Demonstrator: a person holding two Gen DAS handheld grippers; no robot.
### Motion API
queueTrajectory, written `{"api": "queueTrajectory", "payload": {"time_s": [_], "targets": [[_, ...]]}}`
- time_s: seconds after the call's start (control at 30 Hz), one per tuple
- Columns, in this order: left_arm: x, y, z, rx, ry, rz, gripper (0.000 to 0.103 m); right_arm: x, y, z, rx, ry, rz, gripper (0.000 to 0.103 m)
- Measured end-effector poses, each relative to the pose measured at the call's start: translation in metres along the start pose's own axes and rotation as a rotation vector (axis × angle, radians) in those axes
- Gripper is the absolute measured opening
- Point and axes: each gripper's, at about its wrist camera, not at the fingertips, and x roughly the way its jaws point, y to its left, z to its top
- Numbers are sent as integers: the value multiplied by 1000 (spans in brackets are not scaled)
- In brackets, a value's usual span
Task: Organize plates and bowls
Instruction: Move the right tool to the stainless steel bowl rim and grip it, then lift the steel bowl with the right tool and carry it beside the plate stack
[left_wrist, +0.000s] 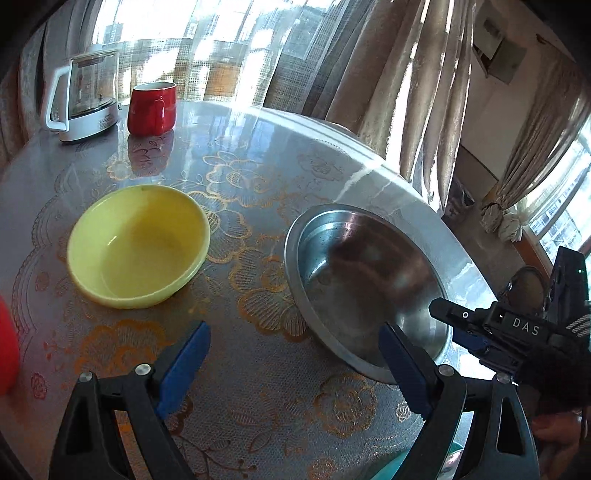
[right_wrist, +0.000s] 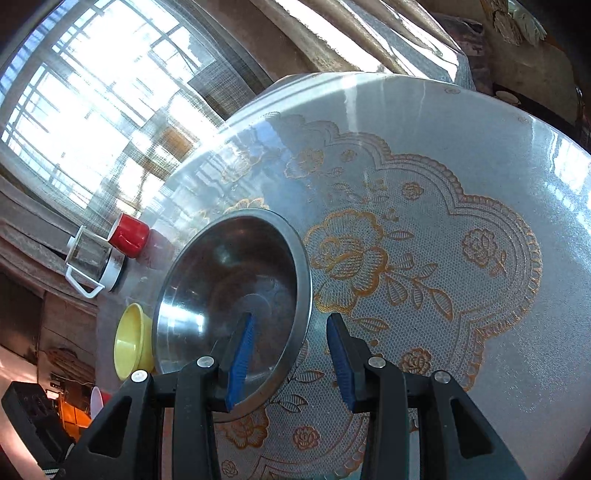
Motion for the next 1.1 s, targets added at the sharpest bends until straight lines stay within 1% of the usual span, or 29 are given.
{"api": "queueTrajectory", "payload": {"time_s": [0.03,0.1,0.13,0.17,0.2,0.23,0.27,0.3,0.33,0.4,0.43,0.5,0.53,0.6,0.67,0.87,1.1], "targets": [[5,-1,2,-4,9,1,90,4,0,1,0,8,-3,40],[14,-2,4,-9,34,-7,81,12,0,1,2,26,-5,40],[18,-3,3,-4,48,-16,73,16,1,1,1,36,-9,40],[22,-5,3,7,62,-15,63,20,1,1,-1,45,-14,38],[26,-6,2,25,73,-5,59,24,1,0,-3,53,-10,33],[29,-8,1,37,75,2,58,26,1,-1,-3,62,-5,30],[30,-9,0,45,67,0,56,29,1,-3,-5,71,-3,28],[29,-10,0,56,56,4,54,31,2,-4,-12,81,-8,22],[28,-12,0,72,42,12,50,32,1,-6,-17,85,-8,20],[27,-18,0,124,21,34,39,30,2,-8,-17,83,-5,19],[26,-22,-1,153,18,35,29,29,3,-9,-24,79,-7,19],[23,-26,-6,205,10,57,29,25,5,-12,-43,72,-21,17],[21,-23,-8,207,6,56,29,23,5,-13,-49,73,-33,15],[17,-14,-12,183,7,28,29,22,5,-18,-39,81,-25,15],[10,-9,-17,169,9,17,29,18,6,-23,-40,83,-20,14],[-17,10,-40,125,-6,6,29,12,18,-45,-56,104,-11,14],[-49,35,-64,65,-34,19,29,3,33,-75,-90,124,13,14]]}}
